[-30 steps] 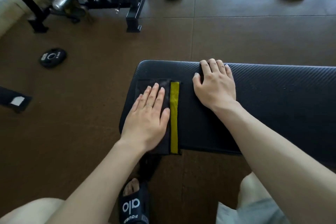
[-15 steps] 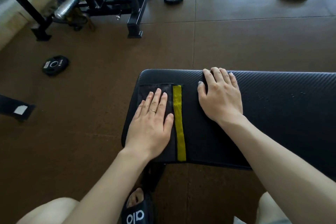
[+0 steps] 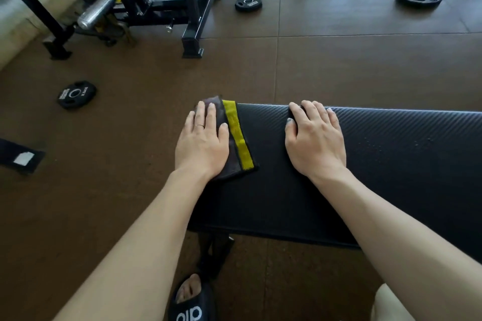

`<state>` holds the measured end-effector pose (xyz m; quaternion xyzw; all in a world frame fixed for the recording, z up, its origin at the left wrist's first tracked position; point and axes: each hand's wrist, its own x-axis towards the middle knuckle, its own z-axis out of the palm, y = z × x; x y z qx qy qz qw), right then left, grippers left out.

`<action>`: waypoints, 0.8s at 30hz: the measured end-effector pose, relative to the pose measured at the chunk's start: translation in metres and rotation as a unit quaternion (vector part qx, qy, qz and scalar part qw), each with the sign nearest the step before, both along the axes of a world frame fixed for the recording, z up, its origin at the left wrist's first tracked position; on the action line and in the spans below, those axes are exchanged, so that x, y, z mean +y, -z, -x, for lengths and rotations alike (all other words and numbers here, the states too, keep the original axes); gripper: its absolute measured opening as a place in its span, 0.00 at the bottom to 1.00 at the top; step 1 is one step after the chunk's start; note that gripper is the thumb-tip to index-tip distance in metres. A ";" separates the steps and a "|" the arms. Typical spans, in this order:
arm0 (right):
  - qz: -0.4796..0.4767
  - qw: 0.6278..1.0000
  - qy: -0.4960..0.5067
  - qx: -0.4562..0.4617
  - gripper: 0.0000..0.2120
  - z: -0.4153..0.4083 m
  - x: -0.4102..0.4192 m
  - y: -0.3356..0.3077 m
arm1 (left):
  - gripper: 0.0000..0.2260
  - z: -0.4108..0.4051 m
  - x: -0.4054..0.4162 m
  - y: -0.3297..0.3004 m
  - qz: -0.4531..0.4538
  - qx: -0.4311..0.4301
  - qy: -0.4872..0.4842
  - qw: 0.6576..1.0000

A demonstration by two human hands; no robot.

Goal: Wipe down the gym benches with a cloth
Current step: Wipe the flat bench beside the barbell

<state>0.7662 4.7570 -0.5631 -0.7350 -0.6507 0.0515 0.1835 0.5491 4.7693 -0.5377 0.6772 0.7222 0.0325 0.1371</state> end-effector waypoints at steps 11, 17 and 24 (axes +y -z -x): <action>0.016 1.000 0.004 -0.019 0.25 0.009 -0.001 -0.002 | 0.29 0.007 -0.064 -0.010 0.018 0.028 -0.123 0.992; 0.009 0.999 0.005 -0.031 0.25 0.010 0.001 -0.001 | 0.25 -0.005 0.033 -0.010 0.009 -0.013 -0.151 0.988; 0.008 1.000 0.000 -0.023 0.25 0.008 -0.004 -0.002 | 0.28 0.007 -0.050 -0.008 -0.005 -0.014 -0.111 0.994</action>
